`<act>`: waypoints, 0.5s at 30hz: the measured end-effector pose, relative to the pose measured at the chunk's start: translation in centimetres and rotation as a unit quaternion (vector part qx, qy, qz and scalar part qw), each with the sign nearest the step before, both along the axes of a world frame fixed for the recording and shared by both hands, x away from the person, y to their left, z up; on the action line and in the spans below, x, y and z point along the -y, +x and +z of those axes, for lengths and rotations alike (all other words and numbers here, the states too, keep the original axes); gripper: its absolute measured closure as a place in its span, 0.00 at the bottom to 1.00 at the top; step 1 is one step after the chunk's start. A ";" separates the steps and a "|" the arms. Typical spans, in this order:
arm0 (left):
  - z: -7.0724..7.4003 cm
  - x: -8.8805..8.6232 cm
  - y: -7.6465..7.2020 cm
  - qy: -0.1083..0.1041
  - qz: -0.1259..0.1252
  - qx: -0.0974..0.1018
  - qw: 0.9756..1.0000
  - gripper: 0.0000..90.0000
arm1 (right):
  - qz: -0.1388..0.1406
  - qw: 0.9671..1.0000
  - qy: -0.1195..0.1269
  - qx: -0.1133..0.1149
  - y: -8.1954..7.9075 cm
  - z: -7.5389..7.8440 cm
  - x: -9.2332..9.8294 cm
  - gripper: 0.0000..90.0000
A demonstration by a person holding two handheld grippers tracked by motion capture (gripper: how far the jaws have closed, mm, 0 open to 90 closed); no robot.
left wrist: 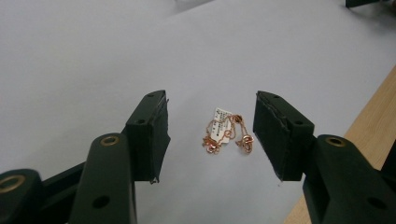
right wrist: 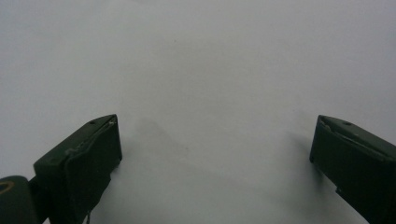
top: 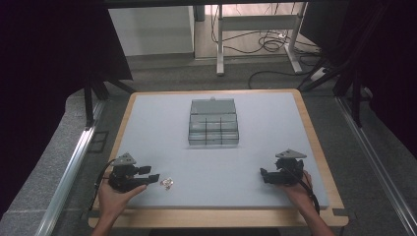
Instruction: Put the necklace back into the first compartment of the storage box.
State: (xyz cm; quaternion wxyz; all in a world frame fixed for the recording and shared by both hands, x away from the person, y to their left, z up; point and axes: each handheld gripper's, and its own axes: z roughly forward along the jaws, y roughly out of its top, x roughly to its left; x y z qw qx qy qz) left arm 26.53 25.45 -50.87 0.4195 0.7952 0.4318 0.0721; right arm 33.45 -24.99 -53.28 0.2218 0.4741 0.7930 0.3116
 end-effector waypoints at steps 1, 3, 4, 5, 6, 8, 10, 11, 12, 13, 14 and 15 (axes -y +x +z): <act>0.1 0.2 -0.1 0.002 -0.002 0.005 1.000 0.52 | 0.000 1.000 0.000 0.000 0.0 0.0 0.0 0.02; 0.4 0.8 -0.3 0.002 -0.008 0.011 1.000 0.52 | 0.001 1.000 0.000 -0.001 0.0 0.0 0.0 0.02; 0.4 1.1 -0.4 0.000 -0.012 0.011 1.000 0.52 | 0.001 1.000 0.000 -0.001 0.0 0.0 0.0 0.02; 0.4 1.4 -0.5 0.003 -0.016 0.009 1.000 0.53 | 0.000 1.000 0.000 -0.001 0.0 0.0 0.0 0.02; 0.4 1.4 -0.5 0.003 -0.016 0.009 1.000 0.54 | 0.000 1.000 0.000 -0.001 0.0 0.0 0.0 0.02; 0.3 1.9 -0.7 0.011 -0.024 0.004 1.000 0.54 | 0.000 1.000 0.000 0.000 0.0 0.0 0.0 0.02; 0.1 2.3 -0.6 0.016 -0.030 -0.002 0.999 0.55 | -0.001 1.000 0.000 0.000 0.0 0.0 0.0 0.02; -0.1 2.5 -0.6 0.019 -0.033 -0.006 0.999 0.55 | -0.001 1.000 0.000 0.000 0.0 0.0 0.0 0.02; -0.2 2.7 -0.6 0.022 -0.036 -0.008 0.999 0.56 | -0.001 1.000 0.000 0.000 0.0 0.0 0.0 0.02; -0.3 2.8 -0.6 0.022 -0.037 -0.010 0.999 0.56 | -0.001 1.000 0.000 0.000 0.0 0.0 0.0 0.02; -0.3 2.8 -0.5 0.023 -0.038 -0.012 0.999 0.58 | -0.001 1.000 0.000 0.000 0.0 0.0 0.0 0.02; -0.3 2.9 -0.5 0.024 -0.039 -0.013 0.999 0.58 | -0.001 1.000 0.000 0.000 0.0 0.0 0.0 0.02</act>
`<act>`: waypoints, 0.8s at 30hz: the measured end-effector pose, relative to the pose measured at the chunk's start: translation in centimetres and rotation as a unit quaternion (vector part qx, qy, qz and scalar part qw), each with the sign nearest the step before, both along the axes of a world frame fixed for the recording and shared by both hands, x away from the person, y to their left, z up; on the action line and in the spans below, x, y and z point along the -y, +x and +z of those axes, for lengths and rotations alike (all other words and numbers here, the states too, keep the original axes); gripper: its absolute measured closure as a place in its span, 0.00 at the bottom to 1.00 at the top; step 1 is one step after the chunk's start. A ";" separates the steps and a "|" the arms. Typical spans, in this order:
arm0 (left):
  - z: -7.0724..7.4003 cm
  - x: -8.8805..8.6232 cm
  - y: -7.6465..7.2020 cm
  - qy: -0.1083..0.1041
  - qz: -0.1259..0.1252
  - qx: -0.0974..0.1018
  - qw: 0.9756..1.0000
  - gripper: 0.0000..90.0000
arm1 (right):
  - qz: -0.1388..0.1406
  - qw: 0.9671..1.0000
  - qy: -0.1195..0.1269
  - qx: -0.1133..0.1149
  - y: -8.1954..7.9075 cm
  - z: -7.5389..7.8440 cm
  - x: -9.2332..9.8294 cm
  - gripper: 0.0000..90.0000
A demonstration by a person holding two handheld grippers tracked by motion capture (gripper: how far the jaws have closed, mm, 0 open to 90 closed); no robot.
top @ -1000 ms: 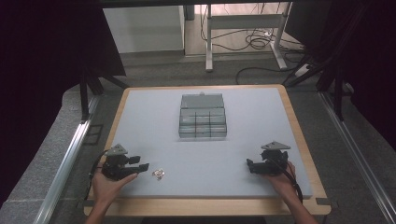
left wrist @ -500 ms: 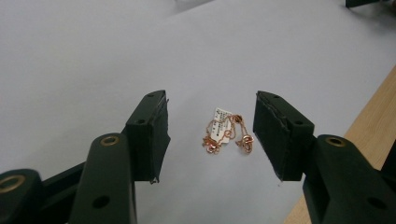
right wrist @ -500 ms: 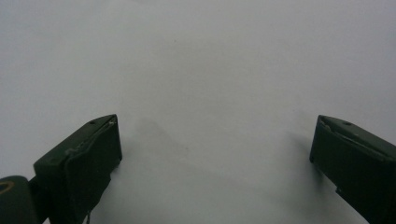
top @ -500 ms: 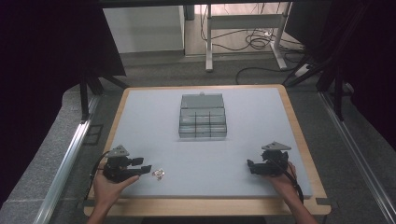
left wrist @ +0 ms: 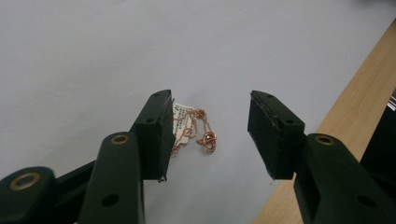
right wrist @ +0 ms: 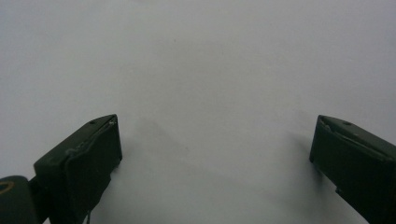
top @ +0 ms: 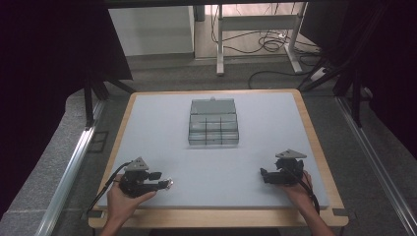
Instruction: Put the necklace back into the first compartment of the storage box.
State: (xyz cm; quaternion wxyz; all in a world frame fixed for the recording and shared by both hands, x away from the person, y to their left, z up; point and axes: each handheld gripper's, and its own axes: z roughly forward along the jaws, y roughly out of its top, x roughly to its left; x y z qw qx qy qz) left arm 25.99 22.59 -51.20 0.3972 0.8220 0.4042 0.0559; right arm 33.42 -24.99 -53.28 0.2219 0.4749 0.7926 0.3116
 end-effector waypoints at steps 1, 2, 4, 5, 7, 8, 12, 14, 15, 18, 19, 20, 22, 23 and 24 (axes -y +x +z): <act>0.0 0.0 0.0 0.003 -0.001 0.001 1.000 0.58 | 0.000 1.000 0.000 0.000 0.0 0.0 0.0 0.02; -0.1 0.1 0.0 0.005 -0.002 -0.002 1.000 0.59 | 0.000 1.000 0.000 0.000 0.0 0.0 0.0 0.02; -0.3 0.4 0.0 0.011 -0.008 -0.009 1.000 0.60 | 0.000 1.000 0.000 0.000 0.0 0.0 0.0 0.02; -0.4 0.5 0.0 0.012 -0.008 -0.011 1.000 0.61 | 0.000 1.000 0.000 0.000 0.0 0.0 0.0 0.02; -0.6 0.7 0.0 0.017 -0.013 -0.017 1.000 0.64 | 0.000 1.000 0.000 0.000 0.0 0.0 0.0 0.02; -0.6 0.7 0.0 0.017 -0.013 -0.017 1.000 0.65 | 0.000 1.000 0.000 0.000 0.0 0.0 0.0 0.02; -1.1 1.1 -0.1 0.038 -0.021 -0.024 0.999 0.69 | 0.000 1.000 0.000 0.000 0.0 0.0 0.0 0.02; -1.3 1.3 -0.1 0.044 -0.021 -0.028 0.998 0.70 | 0.000 1.000 0.000 0.000 0.0 0.0 0.0 0.02; -1.3 1.3 -0.1 0.048 -0.022 -0.029 0.998 0.72 | 0.000 1.000 0.000 0.000 0.0 0.0 0.0 0.02; -1.6 1.5 -0.1 0.057 -0.024 -0.034 0.998 0.76 | 0.000 1.000 0.000 0.001 0.0 0.0 0.0 0.02; -1.6 1.6 -0.1 0.060 -0.025 -0.035 0.997 0.76 | 0.000 1.000 0.000 0.001 0.0 0.0 0.0 0.02; -1.8 1.7 -0.1 0.065 -0.019 -0.034 0.997 0.78 | 0.000 1.000 0.000 0.001 0.0 0.0 0.0 0.02; -1.9 1.8 0.0 0.067 -0.020 -0.034 0.997 0.81 | 0.000 1.000 0.000 0.001 0.0 0.0 0.0 0.02; -1.9 1.9 -0.1 0.070 -0.019 -0.033 0.997 0.81 | 0.000 1.000 0.000 0.000 0.0 0.0 0.0 0.02; -2.0 1.9 -0.1 0.071 -0.016 -0.031 0.997 0.82 | 0.000 1.000 0.000 0.000 0.0 0.0 0.0 0.02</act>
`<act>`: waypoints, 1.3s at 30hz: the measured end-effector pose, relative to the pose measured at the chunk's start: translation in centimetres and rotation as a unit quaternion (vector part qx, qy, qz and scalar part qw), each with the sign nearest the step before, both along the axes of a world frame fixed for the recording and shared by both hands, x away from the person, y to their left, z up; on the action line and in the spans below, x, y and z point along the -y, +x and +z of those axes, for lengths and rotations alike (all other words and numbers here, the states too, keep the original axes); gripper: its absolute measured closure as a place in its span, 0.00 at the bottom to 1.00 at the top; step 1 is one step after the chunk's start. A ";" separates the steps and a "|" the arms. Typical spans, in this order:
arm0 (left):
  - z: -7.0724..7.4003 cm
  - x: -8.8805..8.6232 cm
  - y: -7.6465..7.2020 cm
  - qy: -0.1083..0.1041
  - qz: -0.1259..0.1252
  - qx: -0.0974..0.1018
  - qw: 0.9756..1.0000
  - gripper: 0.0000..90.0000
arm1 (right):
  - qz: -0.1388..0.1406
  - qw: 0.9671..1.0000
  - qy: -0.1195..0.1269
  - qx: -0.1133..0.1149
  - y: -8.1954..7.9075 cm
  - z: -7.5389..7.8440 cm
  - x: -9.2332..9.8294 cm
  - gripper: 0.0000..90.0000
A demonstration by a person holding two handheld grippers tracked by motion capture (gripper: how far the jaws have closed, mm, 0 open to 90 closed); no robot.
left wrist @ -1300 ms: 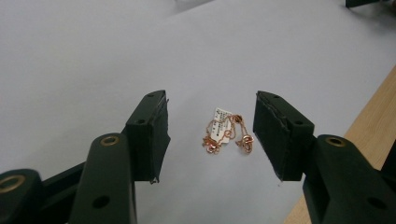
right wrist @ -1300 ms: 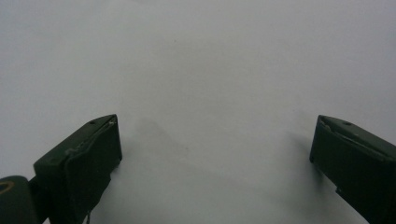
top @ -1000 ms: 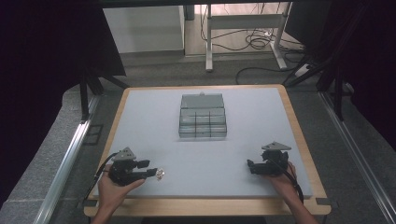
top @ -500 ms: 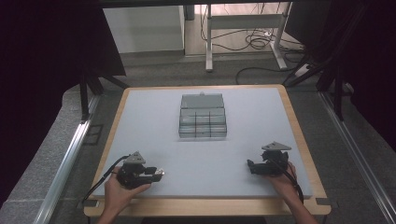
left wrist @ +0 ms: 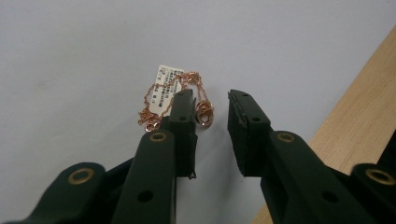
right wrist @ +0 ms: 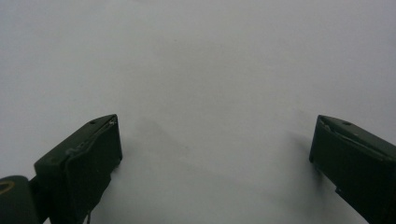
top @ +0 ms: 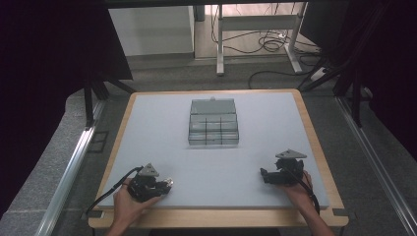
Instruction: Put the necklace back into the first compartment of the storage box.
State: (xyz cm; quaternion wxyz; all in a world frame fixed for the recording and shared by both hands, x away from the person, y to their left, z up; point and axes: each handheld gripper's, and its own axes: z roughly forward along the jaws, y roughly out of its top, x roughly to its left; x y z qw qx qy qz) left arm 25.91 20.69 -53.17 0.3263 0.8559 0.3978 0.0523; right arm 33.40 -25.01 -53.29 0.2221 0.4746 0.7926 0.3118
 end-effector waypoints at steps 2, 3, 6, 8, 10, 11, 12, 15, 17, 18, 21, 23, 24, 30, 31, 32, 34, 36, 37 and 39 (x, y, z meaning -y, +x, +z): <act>0.0 0.0 0.0 0.004 0.002 0.002 1.000 0.87 | 0.000 1.000 0.000 0.000 0.0 0.0 0.0 0.02; 0.0 0.0 0.0 0.006 0.004 0.003 1.000 0.87 | 0.000 1.000 0.000 0.000 0.0 0.0 0.0 0.02; 0.0 0.0 0.1 0.013 0.005 0.003 1.000 0.91 | 0.000 1.000 0.000 0.000 0.0 0.0 0.0 0.02; 0.0 0.1 0.1 0.017 0.005 0.005 1.000 0.93 | 0.000 1.000 0.000 0.000 0.0 0.0 0.0 0.02; 0.0 0.1 0.1 0.019 0.005 0.007 1.000 0.96 | 0.000 1.000 0.000 0.000 0.0 0.0 0.0 0.02; 0.0 0.1 0.1 0.019 0.005 0.006 1.000 0.97 | 0.000 1.000 0.000 0.000 0.0 0.0 0.0 0.02; 0.0 0.1 0.1 0.019 0.004 0.007 1.000 0.98 | 0.000 1.000 0.000 0.000 0.0 0.0 0.0 0.02; 0.0 0.1 0.1 0.018 0.003 0.005 1.000 1.00 | 0.000 1.000 0.000 0.000 0.0 0.0 0.0 0.02; 0.0 0.1 0.1 0.016 0.005 0.005 1.000 1.00 | 0.000 1.000 0.000 0.000 0.0 0.0 0.0 0.02; 0.0 0.1 0.2 0.016 0.005 0.005 1.000 1.00 | 0.000 1.000 0.000 0.000 0.0 0.0 0.0 0.02; 0.0 0.1 0.1 0.018 0.002 0.006 1.000 1.00 | 0.000 1.000 0.000 0.000 0.0 0.0 0.0 0.02; 0.0 0.1 0.1 0.018 0.002 0.008 1.000 1.00 | 0.000 1.000 0.000 0.000 0.0 0.0 0.0 0.02; 0.0 0.1 0.0 0.019 0.002 0.011 1.000 1.00 | 0.000 1.000 0.000 0.000 0.0 0.0 0.0 0.02; 0.5 -0.2 0.0 0.003 0.003 0.017 1.000 1.00 | 0.001 1.000 0.000 0.000 0.0 0.0 0.0 0.02; 0.6 -0.2 0.0 0.001 0.004 0.018 1.000 1.00 | 0.001 1.000 0.000 0.000 0.0 0.0 0.0 0.02; 0.6 -0.3 -0.1 -0.002 0.004 0.020 1.000 1.00 | 0.001 1.000 0.000 0.000 0.0 0.0 0.0 0.02; 0.6 -0.2 0.0 -0.008 0.003 0.023 1.000 1.00 | 0.001 1.000 0.000 0.000 0.0 0.0 0.0 0.02; 0.6 0.1 0.1 -0.010 0.001 0.028 1.000 0.94 | 0.001 1.000 0.000 0.000 0.0 0.0 0.0 0.02; 0.6 0.1 0.1 -0.010 0.001 0.028 1.000 0.90 | 0.001 1.000 0.000 0.000 0.0 0.0 0.0 0.02; 0.5 0.4 0.1 -0.002 0.000 0.028 1.000 0.86 | 0.001 1.000 0.000 -0.001 0.0 0.0 0.0 0.02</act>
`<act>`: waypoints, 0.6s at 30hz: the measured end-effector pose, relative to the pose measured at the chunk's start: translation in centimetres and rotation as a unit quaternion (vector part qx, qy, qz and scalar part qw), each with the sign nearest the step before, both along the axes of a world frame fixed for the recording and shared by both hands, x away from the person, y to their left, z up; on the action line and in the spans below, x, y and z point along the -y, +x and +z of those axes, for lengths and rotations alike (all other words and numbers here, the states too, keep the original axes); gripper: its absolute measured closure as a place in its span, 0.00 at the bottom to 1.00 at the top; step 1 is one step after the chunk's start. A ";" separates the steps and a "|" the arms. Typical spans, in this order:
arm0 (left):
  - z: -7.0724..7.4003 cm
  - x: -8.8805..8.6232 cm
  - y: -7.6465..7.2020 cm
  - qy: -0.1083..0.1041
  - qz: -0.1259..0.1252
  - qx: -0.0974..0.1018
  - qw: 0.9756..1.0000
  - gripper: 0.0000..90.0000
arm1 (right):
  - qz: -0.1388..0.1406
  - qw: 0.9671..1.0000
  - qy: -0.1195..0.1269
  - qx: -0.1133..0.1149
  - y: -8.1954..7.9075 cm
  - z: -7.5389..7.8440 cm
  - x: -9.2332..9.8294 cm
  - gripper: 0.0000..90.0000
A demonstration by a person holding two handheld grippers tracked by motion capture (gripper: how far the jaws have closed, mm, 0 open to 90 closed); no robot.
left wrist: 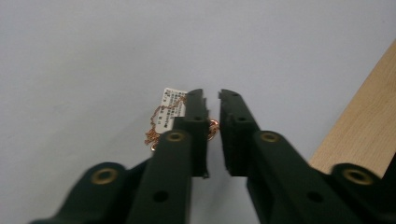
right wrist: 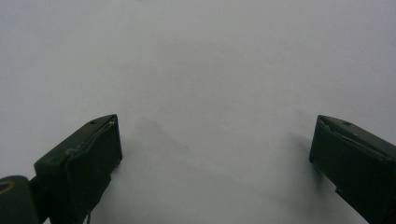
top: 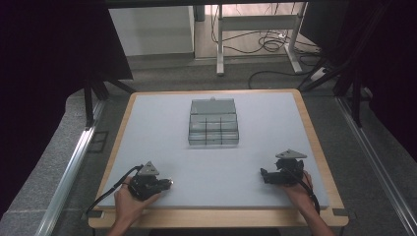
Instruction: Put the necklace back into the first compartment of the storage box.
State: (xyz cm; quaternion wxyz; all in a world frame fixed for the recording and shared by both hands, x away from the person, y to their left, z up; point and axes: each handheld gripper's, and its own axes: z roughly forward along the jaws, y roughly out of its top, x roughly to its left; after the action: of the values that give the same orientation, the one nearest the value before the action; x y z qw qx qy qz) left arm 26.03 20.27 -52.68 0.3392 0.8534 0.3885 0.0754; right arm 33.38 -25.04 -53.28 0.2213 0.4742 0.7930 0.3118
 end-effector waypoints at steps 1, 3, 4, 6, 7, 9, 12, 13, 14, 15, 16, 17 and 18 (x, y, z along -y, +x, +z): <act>-0.2 0.1 0.1 0.007 -0.003 -0.005 1.000 0.86 | 0.000 1.000 0.000 0.000 0.0 0.0 0.0 0.02; -0.5 0.3 0.1 0.018 -0.003 -0.006 1.000 0.84 | 0.000 1.000 -0.001 0.001 0.0 0.0 0.0 0.02; -0.5 0.3 0.1 0.020 -0.003 -0.006 1.000 0.82 | 0.000 1.000 0.000 0.000 0.0 0.0 0.0 0.02; -0.5 0.3 0.1 0.023 -0.002 -0.006 1.000 0.82 | 0.000 1.000 0.000 0.000 0.0 0.0 0.0 0.02; -0.6 0.4 0.1 0.025 -0.001 -0.003 1.000 0.84 | 0.000 1.000 0.000 0.001 0.0 0.0 0.0 0.02; -0.6 0.4 0.0 0.028 0.001 0.000 1.000 0.87 | 0.001 1.000 0.000 0.000 0.0 0.0 0.0 0.02; -0.6 0.4 0.1 0.030 0.002 0.003 1.000 0.92 | 0.000 1.000 -0.001 0.001 0.0 0.0 0.0 0.02; -0.6 0.4 0.1 0.030 0.002 0.003 1.000 0.93 | 0.000 1.000 0.000 0.000 0.0 0.0 0.0 0.02; -0.6 0.4 0.1 0.029 0.002 0.003 1.000 0.95 | 0.000 1.000 0.000 0.000 0.0 0.0 0.0 0.02; -0.6 0.4 0.1 0.029 0.001 0.003 1.000 0.95 | 0.000 1.000 0.000 0.000 0.0 0.0 0.0 0.02; -0.6 0.4 0.1 0.029 0.000 0.004 1.000 0.97 | 0.000 1.000 0.000 0.000 0.0 0.0 0.0 0.02; -0.6 0.4 0.1 0.028 -0.002 0.003 1.000 0.99 | 0.000 1.000 0.000 0.000 0.0 0.0 0.0 0.02; -0.6 0.4 0.1 0.028 -0.002 0.003 1.000 0.99 | 0.000 1.000 0.000 0.000 0.0 0.0 0.0 0.02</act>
State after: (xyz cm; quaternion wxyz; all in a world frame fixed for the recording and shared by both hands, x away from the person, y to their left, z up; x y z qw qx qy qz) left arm 26.13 19.88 -53.28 0.3170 0.8630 0.3834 0.0883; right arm 33.38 -25.04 -53.28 0.2217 0.4737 0.7932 0.3118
